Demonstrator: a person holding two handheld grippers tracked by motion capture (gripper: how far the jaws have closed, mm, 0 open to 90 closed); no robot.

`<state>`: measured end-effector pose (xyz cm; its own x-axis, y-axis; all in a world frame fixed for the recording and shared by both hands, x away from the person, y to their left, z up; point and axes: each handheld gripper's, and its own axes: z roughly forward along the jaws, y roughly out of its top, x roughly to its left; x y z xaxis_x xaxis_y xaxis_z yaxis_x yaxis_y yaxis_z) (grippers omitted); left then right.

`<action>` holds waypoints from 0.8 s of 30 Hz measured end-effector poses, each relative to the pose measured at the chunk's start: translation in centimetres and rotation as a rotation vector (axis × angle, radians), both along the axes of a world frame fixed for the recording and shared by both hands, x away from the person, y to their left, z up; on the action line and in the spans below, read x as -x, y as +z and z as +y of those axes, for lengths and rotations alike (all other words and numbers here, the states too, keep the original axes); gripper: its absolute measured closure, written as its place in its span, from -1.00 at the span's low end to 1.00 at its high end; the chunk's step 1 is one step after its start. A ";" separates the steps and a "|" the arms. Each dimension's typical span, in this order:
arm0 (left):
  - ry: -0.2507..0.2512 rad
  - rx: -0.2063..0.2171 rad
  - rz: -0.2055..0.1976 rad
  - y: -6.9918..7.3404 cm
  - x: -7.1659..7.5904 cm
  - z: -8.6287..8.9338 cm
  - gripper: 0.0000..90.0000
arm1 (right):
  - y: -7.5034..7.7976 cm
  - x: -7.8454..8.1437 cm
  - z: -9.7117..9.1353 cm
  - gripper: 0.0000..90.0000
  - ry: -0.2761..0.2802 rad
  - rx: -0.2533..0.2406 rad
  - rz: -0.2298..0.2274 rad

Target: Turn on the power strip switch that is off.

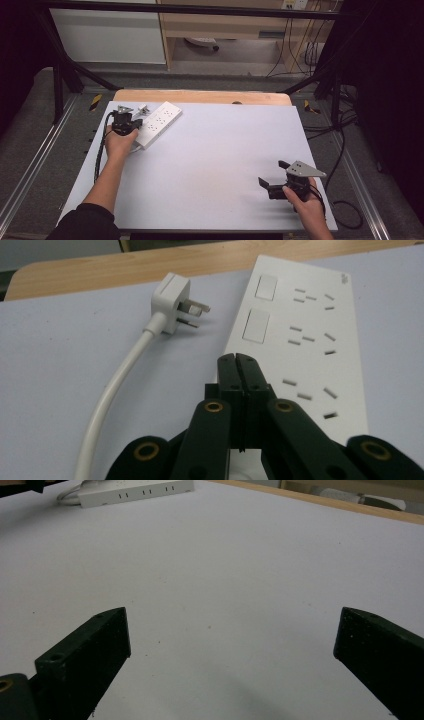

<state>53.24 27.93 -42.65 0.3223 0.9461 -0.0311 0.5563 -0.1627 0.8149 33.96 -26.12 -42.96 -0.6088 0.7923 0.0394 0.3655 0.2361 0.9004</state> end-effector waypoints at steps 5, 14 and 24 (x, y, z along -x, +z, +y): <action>-0.010 -0.014 -0.024 1.0 0.3 -0.4 1.00 | 0.0 0.0 0.0 -0.95 0.002 0.003 0.000; -0.027 -0.024 -0.033 1.7 0.9 -0.7 1.00 | 0.1 0.0 0.0 -0.95 0.006 0.004 -0.004; -0.031 -0.010 -0.042 2.1 1.1 -0.8 0.98 | 0.1 0.0 -0.1 -0.95 0.006 0.002 -0.009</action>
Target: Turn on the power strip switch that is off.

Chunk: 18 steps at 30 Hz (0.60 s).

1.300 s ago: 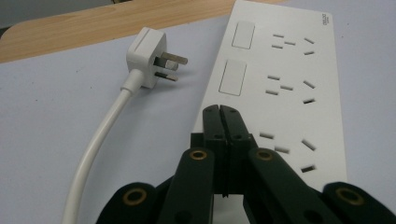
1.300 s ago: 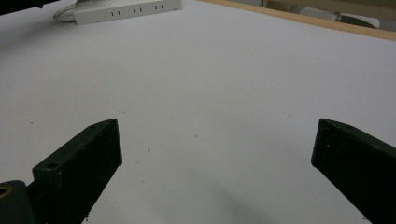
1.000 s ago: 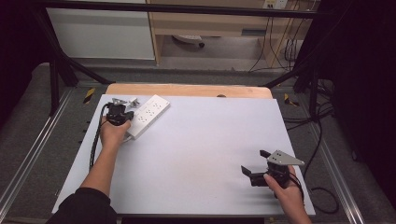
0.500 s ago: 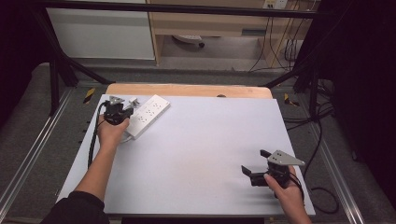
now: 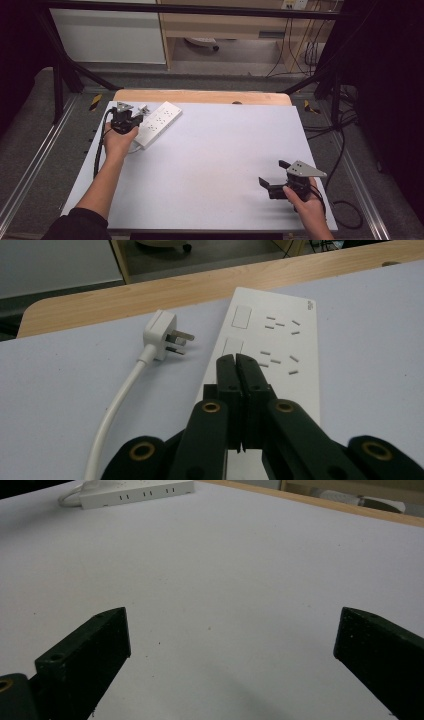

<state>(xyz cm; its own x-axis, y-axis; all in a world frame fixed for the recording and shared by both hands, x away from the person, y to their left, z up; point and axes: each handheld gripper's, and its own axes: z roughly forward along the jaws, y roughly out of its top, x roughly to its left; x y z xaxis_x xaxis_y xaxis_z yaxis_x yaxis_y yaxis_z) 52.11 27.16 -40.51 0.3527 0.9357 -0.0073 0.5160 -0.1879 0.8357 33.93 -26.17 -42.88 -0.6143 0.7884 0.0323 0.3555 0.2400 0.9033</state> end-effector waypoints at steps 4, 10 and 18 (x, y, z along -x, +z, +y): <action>-0.004 0.001 -0.005 0.1 0.1 -0.1 0.91 | 0.0 0.0 0.0 -0.95 0.002 0.002 0.001; -0.008 0.007 -0.008 0.5 0.5 -0.4 0.60 | 0.0 0.0 0.0 -0.95 -0.001 -0.001 0.002; -0.022 0.041 -0.016 1.1 1.4 -1.0 0.06 | 0.0 0.0 0.0 -0.95 0.001 0.001 -0.001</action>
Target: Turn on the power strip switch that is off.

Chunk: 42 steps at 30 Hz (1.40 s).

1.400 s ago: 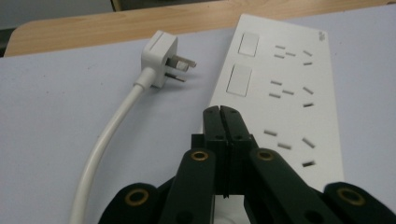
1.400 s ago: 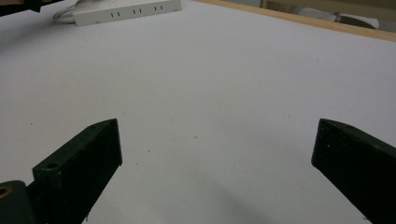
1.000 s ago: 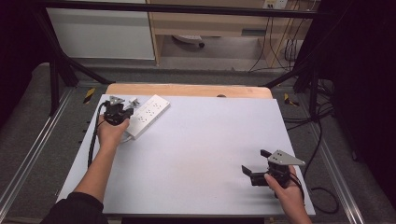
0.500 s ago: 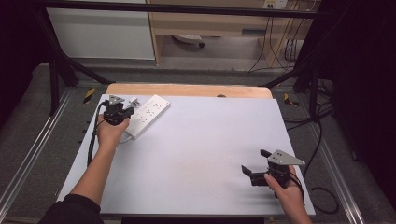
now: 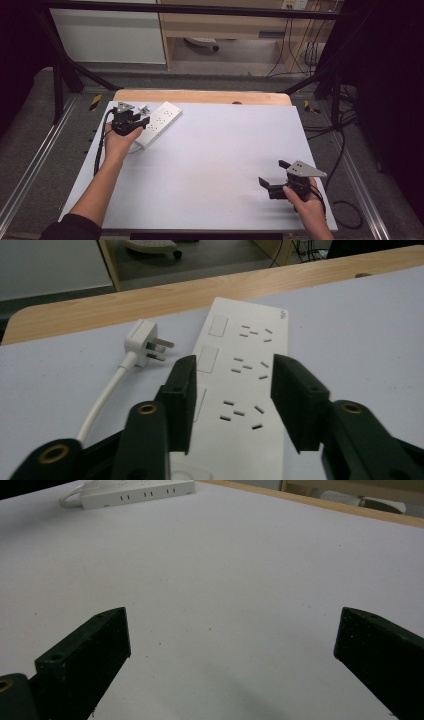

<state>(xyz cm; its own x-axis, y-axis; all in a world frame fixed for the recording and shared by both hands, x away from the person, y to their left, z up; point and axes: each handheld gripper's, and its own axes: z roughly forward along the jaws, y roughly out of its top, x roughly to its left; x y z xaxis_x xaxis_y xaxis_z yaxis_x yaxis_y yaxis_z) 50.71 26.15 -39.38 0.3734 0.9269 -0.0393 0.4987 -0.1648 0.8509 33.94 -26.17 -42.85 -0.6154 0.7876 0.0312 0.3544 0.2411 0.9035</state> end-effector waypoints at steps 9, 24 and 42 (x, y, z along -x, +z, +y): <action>-0.038 0.002 -0.027 0.5 2.8 -1.1 -0.51 | 0.0 0.0 0.1 -0.96 0.004 -0.002 0.000; -0.118 0.086 -0.099 1.6 8.8 -2.1 -0.69 | 0.0 0.0 0.2 -0.96 0.006 0.004 0.001; -0.201 0.144 -0.142 2.0 15.7 -2.0 -0.72 | 0.0 -0.1 0.1 -0.96 0.002 0.006 0.007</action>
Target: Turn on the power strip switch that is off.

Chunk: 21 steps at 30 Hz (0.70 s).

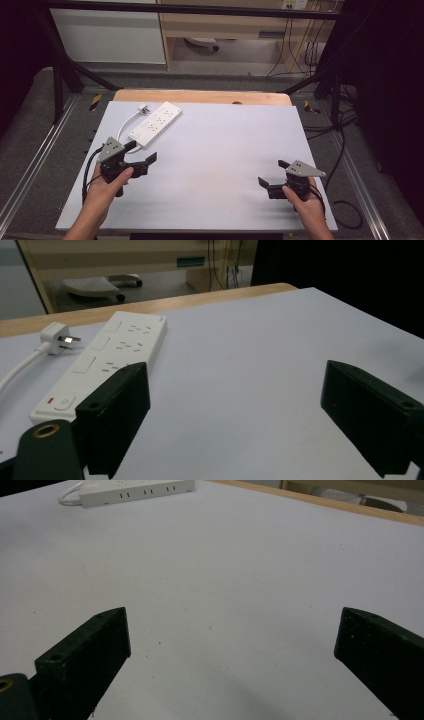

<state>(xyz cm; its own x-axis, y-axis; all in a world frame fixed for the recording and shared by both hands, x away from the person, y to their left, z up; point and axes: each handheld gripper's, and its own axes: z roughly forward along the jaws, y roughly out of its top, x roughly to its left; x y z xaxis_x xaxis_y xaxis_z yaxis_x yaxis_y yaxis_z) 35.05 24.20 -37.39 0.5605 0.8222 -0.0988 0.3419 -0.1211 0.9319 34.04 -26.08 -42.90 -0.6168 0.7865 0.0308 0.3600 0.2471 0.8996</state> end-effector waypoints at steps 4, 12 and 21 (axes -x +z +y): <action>-0.019 0.003 0.000 -0.5 1.2 0.0 -0.72 | 0.0 0.0 -0.1 -0.96 -0.005 -0.001 0.001; -0.037 0.003 0.010 -1.7 3.2 0.7 -0.72 | 0.0 0.0 -0.1 -0.96 -0.010 -0.005 0.002; -0.048 -0.026 0.029 -3.7 4.6 1.1 -0.72 | 0.0 -0.1 -0.2 -0.95 -0.019 0.000 0.001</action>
<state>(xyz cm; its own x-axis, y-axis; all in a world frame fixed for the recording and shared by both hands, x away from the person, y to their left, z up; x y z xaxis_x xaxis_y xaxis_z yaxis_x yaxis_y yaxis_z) 30.45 25.32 -41.07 0.5965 0.7970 -0.0947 0.3618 -0.1617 0.9181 34.12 -26.31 -42.91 -0.6016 0.7982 0.0315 0.3654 0.2399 0.8994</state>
